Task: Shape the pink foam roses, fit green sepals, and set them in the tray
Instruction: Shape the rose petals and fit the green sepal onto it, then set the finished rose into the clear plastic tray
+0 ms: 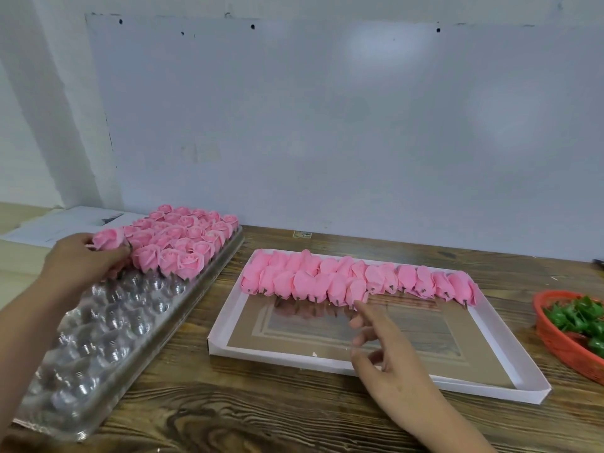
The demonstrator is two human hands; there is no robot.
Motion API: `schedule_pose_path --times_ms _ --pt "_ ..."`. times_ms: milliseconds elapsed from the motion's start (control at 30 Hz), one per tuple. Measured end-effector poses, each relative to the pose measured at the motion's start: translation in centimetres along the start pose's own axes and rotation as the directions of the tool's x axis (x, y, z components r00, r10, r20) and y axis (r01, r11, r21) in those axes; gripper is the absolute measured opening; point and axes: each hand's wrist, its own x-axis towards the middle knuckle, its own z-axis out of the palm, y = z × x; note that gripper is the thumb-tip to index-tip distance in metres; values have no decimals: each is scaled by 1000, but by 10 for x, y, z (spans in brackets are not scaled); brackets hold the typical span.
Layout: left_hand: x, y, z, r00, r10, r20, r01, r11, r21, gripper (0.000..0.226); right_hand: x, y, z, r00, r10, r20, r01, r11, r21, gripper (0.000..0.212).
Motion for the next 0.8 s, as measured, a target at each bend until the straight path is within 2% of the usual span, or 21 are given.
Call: schedule_pose_path --times_ms 100,233,333,467,600,800 --pt "-5 -8 1 998 53 32 -57 989 136 22 -1 -4 0 1000 -14 16 15 1000 -24 62" --pt "-17 -12 7 981 165 102 -192 905 380 24 -1 -7 -1 999 -34 23 35 998 -58 64" --pt "-18 -13 12 972 183 150 -233 851 470 23 -1 -7 -1 999 -29 30 31 997 -64 64" --pt "-14 -11 15 970 184 157 -240 820 520 28 -2 -7 -1 999 -21 31 23 998 -64 64" --pt "-10 -13 17 976 190 105 -216 819 531 37 -3 -9 -1 999 -20 33 23 998 -67 64" --pt "-7 -13 17 977 142 157 -205 824 528 35 -3 -15 -3 999 -3 41 5 998 -59 65"
